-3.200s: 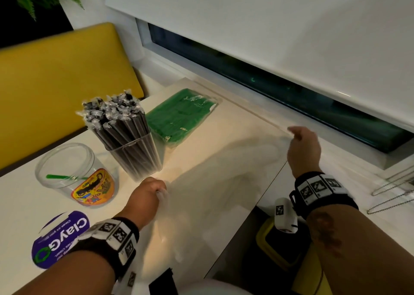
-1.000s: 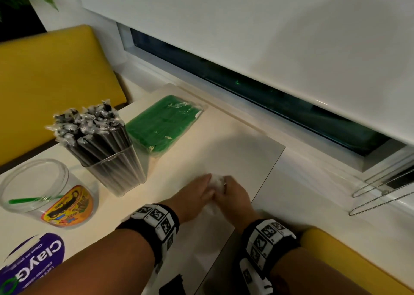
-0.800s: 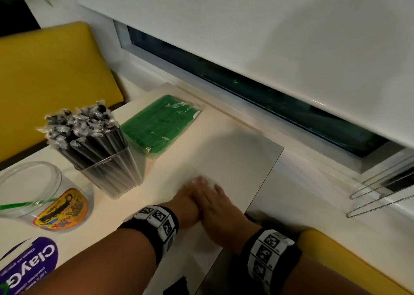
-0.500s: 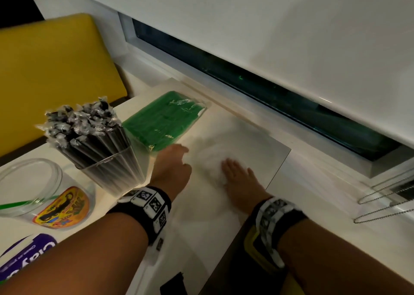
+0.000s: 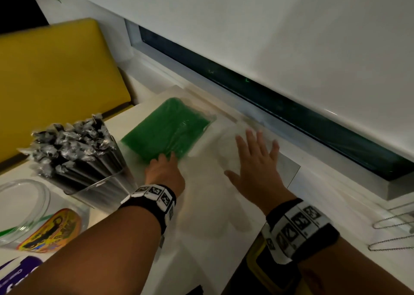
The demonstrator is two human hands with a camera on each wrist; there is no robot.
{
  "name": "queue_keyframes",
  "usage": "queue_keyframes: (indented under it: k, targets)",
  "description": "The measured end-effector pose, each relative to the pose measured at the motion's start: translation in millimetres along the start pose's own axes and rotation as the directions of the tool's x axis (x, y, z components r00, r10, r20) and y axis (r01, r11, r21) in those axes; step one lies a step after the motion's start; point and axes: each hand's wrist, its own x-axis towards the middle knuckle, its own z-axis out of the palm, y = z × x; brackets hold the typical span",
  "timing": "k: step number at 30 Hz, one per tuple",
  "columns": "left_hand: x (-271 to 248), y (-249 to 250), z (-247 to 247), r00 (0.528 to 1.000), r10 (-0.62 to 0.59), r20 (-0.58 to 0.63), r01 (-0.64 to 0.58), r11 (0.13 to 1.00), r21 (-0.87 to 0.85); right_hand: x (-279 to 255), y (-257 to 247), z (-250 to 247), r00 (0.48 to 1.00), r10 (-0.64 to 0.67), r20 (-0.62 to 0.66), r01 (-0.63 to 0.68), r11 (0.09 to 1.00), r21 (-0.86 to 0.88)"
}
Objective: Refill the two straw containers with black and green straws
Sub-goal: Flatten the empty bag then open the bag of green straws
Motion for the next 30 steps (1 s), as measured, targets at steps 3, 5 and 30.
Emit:
queue_keyframes:
  k: [3, 5, 30]
  targets:
    - [-25.0, 17.5, 8.7, 0.991, 0.125, -0.046, -0.121, 0.99, 0.07, -16.9, -30.5, -11.5, 0.993, -0.074, -0.096, 0.096, 0.964, 0.25]
    - [-44.1, 25.3, 14.8, 0.978, 0.206, -0.032, -0.206, 0.979, 0.007, -22.3, -49.6, -7.4, 0.999, -0.015, 0.038, -0.006, 0.874, 0.486]
    - [-32.8, -27.6, 43.9, 0.965, -0.179, 0.19, 0.257, 0.534, -0.806, -50.9, 21.1, 63.0, 0.847, 0.363, 0.389, -0.488, 0.822, 0.295]
